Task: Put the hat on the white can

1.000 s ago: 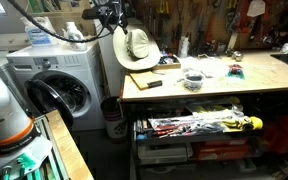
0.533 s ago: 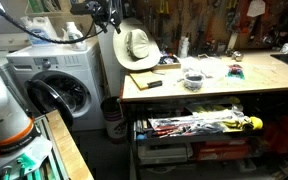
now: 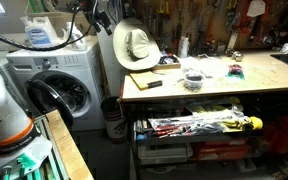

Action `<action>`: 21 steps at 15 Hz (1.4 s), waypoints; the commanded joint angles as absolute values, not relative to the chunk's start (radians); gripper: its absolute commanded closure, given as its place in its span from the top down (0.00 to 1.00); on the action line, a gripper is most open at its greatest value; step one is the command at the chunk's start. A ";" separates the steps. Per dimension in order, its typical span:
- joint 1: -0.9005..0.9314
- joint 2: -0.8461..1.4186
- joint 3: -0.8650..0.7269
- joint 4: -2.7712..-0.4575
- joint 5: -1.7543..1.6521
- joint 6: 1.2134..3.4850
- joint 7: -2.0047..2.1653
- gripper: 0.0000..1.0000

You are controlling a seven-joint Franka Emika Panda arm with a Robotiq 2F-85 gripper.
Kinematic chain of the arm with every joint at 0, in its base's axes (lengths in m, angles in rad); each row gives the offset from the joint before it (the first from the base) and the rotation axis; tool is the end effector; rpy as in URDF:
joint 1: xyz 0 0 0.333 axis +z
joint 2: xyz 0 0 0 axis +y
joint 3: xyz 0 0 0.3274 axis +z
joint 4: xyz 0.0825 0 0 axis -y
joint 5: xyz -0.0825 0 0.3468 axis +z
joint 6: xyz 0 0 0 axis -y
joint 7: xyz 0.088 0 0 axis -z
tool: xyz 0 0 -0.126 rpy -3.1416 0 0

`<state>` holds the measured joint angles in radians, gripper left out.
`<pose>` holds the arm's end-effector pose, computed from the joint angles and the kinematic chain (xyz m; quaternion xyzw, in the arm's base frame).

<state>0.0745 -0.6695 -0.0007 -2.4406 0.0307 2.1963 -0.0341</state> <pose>0.3489 0.0273 0.5743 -0.9763 -0.0466 -0.2106 0.0185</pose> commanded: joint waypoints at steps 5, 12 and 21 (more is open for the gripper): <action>0.060 -0.700 0.013 -2.457 0.036 2.192 -0.005 1.00; 0.060 -0.696 0.013 -2.457 0.036 2.192 -0.005 1.00; 0.060 -0.696 0.013 -2.457 0.036 2.192 -0.005 1.00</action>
